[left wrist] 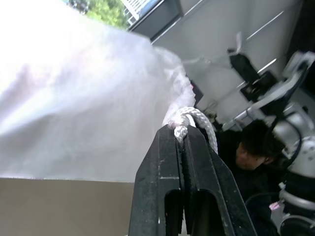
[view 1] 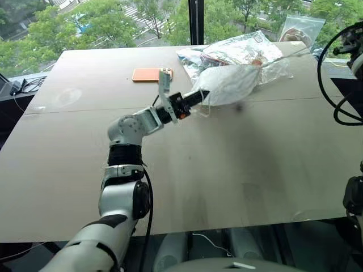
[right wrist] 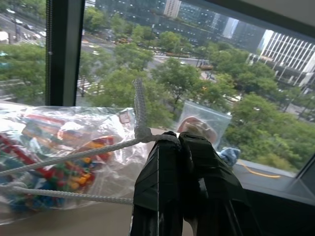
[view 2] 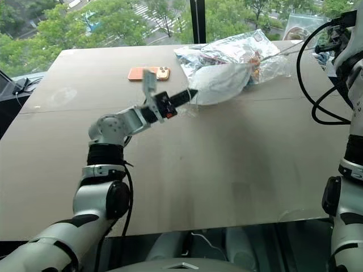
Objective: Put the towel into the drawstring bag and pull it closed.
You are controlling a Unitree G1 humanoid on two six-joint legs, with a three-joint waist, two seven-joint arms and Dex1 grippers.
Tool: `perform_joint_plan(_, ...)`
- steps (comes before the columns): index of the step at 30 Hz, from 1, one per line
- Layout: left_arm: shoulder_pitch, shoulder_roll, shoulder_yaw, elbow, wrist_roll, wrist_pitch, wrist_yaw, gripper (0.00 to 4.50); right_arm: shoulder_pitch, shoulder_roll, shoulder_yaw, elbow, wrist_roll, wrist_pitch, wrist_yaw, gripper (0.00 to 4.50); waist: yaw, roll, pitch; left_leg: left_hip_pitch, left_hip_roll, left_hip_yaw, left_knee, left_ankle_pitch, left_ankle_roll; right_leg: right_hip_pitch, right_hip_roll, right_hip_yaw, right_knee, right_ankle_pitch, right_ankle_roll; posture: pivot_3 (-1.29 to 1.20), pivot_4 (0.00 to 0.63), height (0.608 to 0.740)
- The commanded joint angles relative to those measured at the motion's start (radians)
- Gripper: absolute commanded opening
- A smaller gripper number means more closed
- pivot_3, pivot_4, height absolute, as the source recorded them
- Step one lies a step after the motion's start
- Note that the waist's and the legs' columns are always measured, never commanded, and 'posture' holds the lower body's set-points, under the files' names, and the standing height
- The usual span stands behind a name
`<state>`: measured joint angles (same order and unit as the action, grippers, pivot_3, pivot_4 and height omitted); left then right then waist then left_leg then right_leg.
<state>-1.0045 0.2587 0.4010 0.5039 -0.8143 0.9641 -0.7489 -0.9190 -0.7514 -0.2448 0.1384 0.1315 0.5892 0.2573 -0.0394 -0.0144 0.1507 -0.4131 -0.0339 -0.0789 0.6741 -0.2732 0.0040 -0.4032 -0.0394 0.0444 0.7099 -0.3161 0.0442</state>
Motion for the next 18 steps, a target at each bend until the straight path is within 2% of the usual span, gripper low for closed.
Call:
perform_joint_plan(1, -0.146, 0.051, 0.17, 0.099, -0.107, -0.063, 0.096, 0.06, -0.066, -0.046, -0.003, 0.049, -0.071, -0.129, -0.048, 0.0, -0.002, 0.0, 0.0, -0.002, 0.0, 0.0, 0.001, 0.0, 0.0, -0.001, -0.001, 0.0, 0.001, 0.0, 0.0, 0.0, 0.15, 0.74)
perform_joint_plan(4, -0.238, 0.117, 0.235, 0.198, -0.119, -0.121, 0.127, 0.06, -0.103, -0.061, -0.008, 0.097, -0.094, -0.176, -0.066, 0.0, -0.009, 0.0, 0.0, -0.002, 0.0, 0.001, 0.0, 0.0, 0.0, -0.002, -0.002, 0.0, 0.0, 0.0, 0.0, 0.0, 0.15, 0.74)
perform_joint_plan(11, -0.291, 0.222, 0.174, 0.306, -0.024, -0.223, 0.074, 0.06, -0.132, -0.074, -0.005, 0.143, -0.116, -0.207, -0.075, 0.0, -0.022, 0.0, 0.0, -0.002, 0.0, 0.002, -0.002, 0.0, 0.0, -0.004, -0.002, 0.001, 0.001, 0.0, 0.0, 0.0, 0.15, 0.74)
perform_joint_plan(16, -0.366, 0.274, 0.293, 0.466, -0.049, -0.357, 0.214, 0.06, -0.13, -0.086, -0.012, 0.154, -0.135, -0.23, -0.093, 0.0, -0.024, 0.0, 0.0, -0.003, 0.0, 0.002, -0.002, 0.0, 0.0, -0.005, -0.002, 0.001, 0.001, 0.0, 0.0, 0.0, 0.15, 0.74)
perform_joint_plan(18, -0.361, 0.277, 0.271, 0.456, -0.026, -0.353, 0.204, 0.06, -0.117, -0.067, -0.025, 0.104, -0.098, -0.194, -0.07, 0.0, -0.027, 0.0, 0.0, -0.003, 0.0, 0.002, -0.003, 0.0, 0.0, -0.006, -0.002, 0.001, 0.001, 0.0, 0.0, 0.0, 0.15, 0.74)
